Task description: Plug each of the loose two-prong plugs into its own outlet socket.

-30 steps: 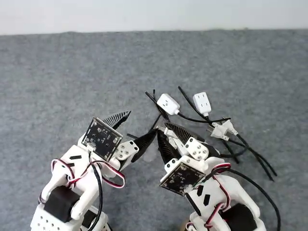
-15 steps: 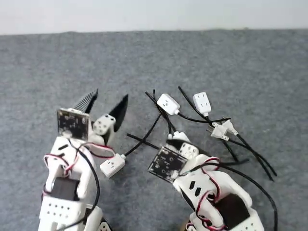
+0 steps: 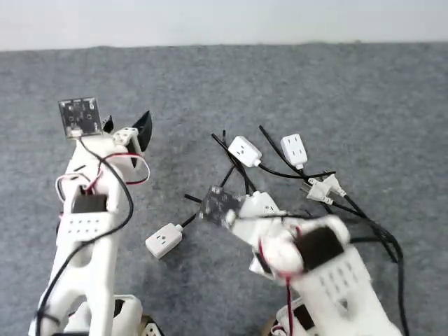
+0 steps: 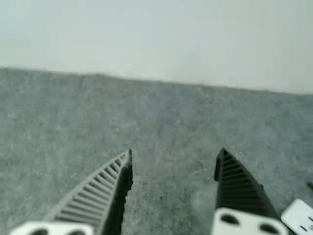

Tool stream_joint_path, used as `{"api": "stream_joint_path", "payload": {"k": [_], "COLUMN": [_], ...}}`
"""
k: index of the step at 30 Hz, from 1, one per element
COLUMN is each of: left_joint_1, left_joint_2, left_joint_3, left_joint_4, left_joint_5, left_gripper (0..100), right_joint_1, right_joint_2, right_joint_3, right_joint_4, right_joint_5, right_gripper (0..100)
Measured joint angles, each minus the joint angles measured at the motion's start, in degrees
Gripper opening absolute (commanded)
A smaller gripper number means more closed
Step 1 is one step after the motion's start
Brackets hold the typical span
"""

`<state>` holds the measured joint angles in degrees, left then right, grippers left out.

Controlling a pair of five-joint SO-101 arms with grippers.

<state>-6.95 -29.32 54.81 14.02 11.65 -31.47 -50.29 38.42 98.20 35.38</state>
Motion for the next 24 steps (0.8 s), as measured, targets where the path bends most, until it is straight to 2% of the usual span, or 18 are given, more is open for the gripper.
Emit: {"api": "stream_joint_path", "payload": {"k": [4, 10, 16, 24], "left_joint_1": [-0.4, -0.3, -0.4, -0.4], "left_joint_2": [2.0, 2.6, 2.7, 2.7], "left_joint_3": [-1.1, -1.1, -1.1, -1.1], "left_joint_4": [0.0, 0.0, 0.0, 0.0], "left_joint_5": [0.1, 0.1, 0.1, 0.1], "left_gripper": [27, 27, 27, 27], "right_joint_1": [6.9, 17.3, 19.0, 19.1], "right_joint_2": [7.9, 14.0, 18.5, 23.9], "right_joint_3": [-0.5, -0.5, -0.5, -0.5], "right_joint_4": [0.2, -4.9, -6.6, -13.9], "right_joint_5": [5.9, 12.3, 13.5, 14.1], "right_gripper": [1.0, 1.0, 1.0, 1.0]}}
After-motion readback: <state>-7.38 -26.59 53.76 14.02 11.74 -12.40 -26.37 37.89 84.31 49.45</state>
